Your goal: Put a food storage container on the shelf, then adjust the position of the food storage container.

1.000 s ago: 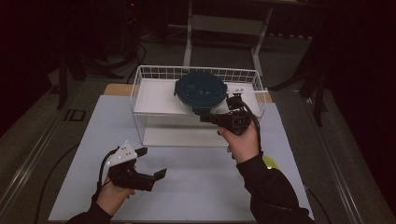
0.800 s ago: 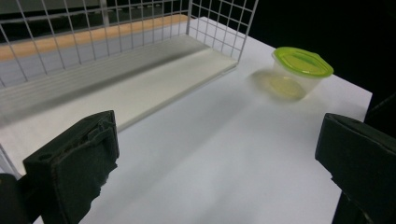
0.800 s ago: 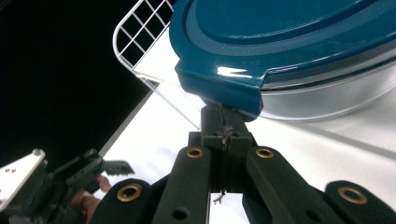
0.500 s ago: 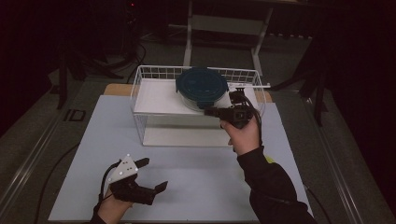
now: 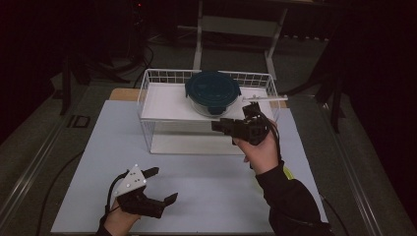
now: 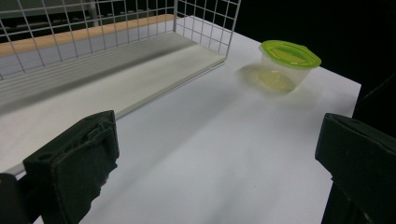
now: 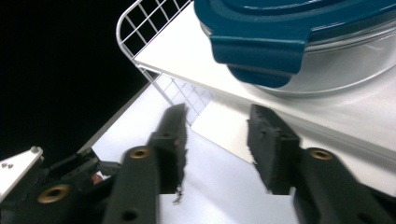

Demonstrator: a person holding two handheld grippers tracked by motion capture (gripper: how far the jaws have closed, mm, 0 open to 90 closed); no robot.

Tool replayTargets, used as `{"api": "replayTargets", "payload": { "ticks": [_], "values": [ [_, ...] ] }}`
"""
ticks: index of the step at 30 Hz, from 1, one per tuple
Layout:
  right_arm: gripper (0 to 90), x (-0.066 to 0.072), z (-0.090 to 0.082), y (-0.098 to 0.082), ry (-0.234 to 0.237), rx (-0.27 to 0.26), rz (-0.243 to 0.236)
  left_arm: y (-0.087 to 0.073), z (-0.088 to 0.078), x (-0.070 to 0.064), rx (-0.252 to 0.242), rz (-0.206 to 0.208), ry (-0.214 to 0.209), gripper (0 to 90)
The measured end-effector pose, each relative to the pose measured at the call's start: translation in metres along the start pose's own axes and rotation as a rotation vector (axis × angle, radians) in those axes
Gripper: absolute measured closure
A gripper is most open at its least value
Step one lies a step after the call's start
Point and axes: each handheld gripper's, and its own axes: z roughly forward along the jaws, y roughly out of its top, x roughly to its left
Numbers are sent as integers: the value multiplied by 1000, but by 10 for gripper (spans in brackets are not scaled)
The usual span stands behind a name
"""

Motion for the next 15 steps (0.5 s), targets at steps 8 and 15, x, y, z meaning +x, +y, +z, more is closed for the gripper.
{"api": "replayTargets", "payload": {
  "ticks": [8,15],
  "values": [
    [214,2,-15,-16,54,-36,-41,0,-1,-1,-2,3,-4,0],
    [167,-9,-35,-37,61,-93,-102,0,-1,-1,-7,3,-9,0]
  ]
}}
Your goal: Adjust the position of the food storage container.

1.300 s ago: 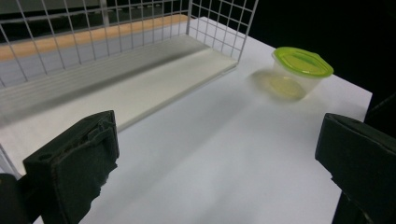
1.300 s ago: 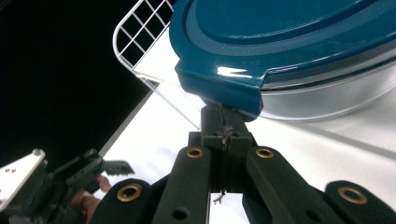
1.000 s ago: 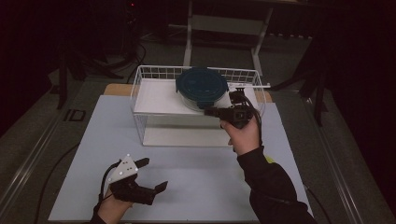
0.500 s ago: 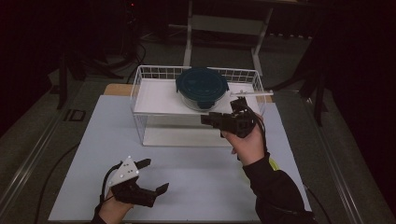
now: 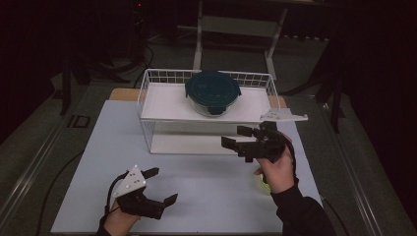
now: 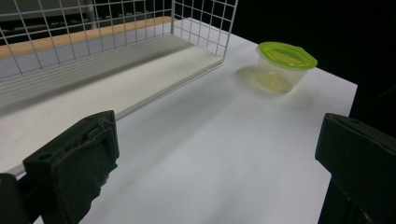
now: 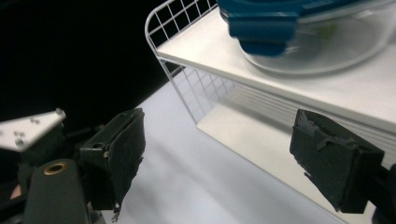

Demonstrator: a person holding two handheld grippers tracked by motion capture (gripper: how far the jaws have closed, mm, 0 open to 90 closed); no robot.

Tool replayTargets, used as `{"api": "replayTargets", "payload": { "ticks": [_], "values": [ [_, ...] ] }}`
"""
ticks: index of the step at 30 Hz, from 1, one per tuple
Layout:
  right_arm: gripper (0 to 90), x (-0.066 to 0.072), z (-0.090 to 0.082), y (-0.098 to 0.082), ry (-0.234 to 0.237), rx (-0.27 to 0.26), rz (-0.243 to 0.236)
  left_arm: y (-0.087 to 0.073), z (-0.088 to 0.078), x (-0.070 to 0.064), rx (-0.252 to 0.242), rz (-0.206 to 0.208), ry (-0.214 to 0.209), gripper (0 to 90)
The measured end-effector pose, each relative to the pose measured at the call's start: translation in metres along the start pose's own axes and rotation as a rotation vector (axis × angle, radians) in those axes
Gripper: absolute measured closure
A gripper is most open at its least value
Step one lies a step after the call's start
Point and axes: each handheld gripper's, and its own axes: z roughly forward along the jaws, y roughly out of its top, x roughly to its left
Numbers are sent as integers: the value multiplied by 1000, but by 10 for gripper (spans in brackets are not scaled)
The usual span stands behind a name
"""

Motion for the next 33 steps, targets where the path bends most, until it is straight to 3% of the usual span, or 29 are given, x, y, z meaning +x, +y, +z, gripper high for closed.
{"api": "replayTargets", "payload": {
  "ticks": [3,6,11,17,26,33],
  "values": [
    [145,-8,-9,-12,7,-16,-23,-1,0,0,0,3,-2,0],
    [139,-17,-19,-24,-24,-24,-29,-1,1,0,0,2,-4,0],
    [121,-32,-33,-43,-60,-11,-1,-1,1,0,1,2,-7,0],
    [127,-54,-51,-65,-113,-36,33,-3,2,2,-1,-3,-13,0],
    [139,-78,-72,-89,-189,-54,44,-5,5,1,6,-9,-35,0],
    [222,-104,-99,-113,-273,-80,78,-5,6,-1,7,5,-45,0]
  ]
}}
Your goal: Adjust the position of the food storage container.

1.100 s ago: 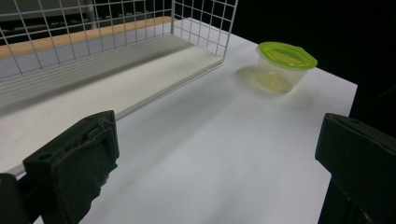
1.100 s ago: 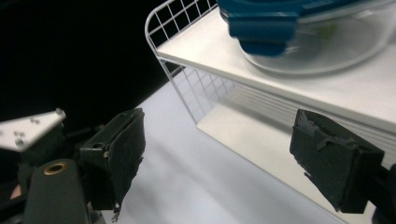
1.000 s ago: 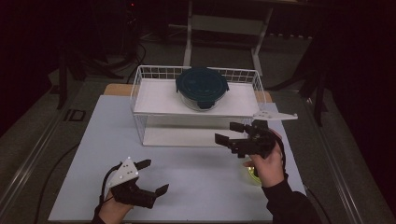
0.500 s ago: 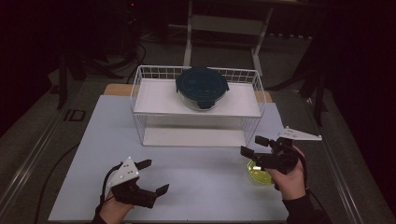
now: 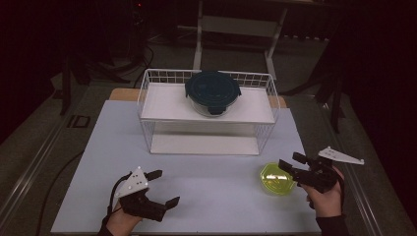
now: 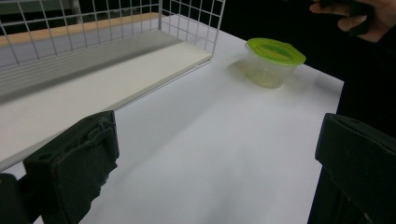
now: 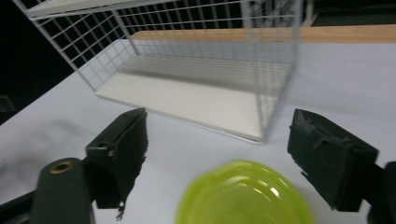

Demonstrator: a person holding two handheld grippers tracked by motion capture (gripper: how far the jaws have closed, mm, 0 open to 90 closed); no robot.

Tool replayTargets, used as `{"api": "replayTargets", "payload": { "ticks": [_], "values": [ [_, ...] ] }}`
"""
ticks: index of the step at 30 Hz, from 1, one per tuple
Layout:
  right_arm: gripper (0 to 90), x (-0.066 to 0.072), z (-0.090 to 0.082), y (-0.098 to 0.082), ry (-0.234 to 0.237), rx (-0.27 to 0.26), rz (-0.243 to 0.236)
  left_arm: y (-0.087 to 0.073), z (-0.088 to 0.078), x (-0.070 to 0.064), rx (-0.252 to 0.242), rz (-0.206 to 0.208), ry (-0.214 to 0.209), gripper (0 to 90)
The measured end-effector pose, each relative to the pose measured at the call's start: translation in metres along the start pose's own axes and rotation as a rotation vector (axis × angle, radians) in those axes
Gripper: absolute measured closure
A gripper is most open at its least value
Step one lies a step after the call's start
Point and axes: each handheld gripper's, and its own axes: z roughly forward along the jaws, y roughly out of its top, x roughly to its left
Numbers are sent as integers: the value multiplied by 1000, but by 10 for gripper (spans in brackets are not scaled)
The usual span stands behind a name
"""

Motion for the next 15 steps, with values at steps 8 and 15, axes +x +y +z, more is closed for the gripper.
{"api": "replayTargets", "payload": {
  "ticks": [8,15],
  "values": [
    [406,-24,-17,-23,-116,26,12,0,1,0,-2,4,-5,0],
    [578,-40,-21,-43,-202,64,24,0,1,0,-3,4,-7,0]
  ]
}}
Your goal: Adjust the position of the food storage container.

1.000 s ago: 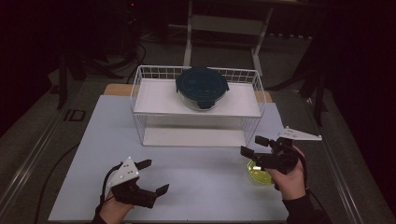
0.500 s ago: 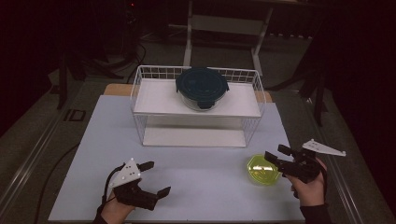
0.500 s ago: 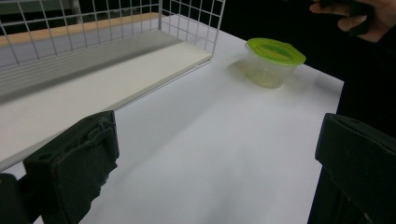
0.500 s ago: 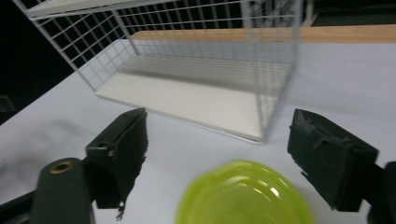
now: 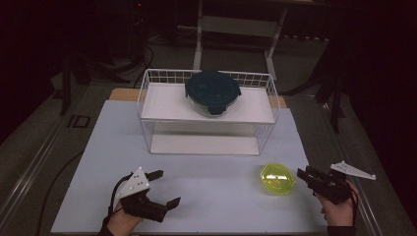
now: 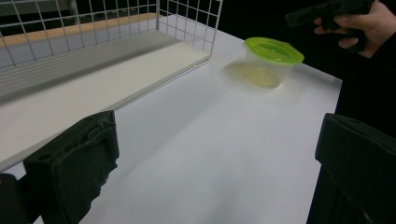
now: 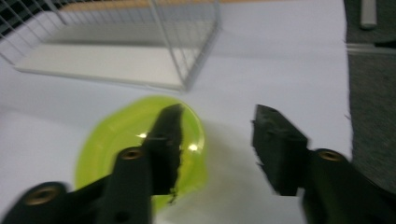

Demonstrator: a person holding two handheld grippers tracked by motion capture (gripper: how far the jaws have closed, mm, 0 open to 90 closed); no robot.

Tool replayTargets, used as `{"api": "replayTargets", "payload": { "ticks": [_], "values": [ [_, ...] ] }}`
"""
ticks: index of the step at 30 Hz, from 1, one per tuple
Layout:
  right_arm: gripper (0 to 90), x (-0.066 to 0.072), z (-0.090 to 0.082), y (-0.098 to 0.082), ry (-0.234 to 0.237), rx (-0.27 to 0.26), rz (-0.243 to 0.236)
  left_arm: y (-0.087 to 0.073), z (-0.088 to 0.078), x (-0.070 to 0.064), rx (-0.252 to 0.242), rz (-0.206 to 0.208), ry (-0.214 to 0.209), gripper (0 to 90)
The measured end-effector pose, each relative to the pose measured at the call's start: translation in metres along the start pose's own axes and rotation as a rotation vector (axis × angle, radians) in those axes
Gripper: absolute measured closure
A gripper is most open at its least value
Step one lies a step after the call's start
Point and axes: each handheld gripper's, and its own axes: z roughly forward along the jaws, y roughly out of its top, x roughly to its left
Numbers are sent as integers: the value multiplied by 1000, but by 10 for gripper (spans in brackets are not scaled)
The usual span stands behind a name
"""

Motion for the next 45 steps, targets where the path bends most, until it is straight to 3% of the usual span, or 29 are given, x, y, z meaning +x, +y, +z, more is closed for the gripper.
{"api": "replayTargets", "payload": {
  "ticks": [6,11,21,45],
  "values": [
    [727,-6,10,-15,-39,53,-10,0,0,-1,-2,5,0,0],
    [896,-9,17,-25,-32,93,-4,1,-1,-1,-4,5,2,0],
    [900,-2,36,-42,38,171,-2,1,-1,-1,-1,10,6,0],
    [900,40,78,-27,141,238,-112,0,0,-1,3,11,4,0]
  ]
}}
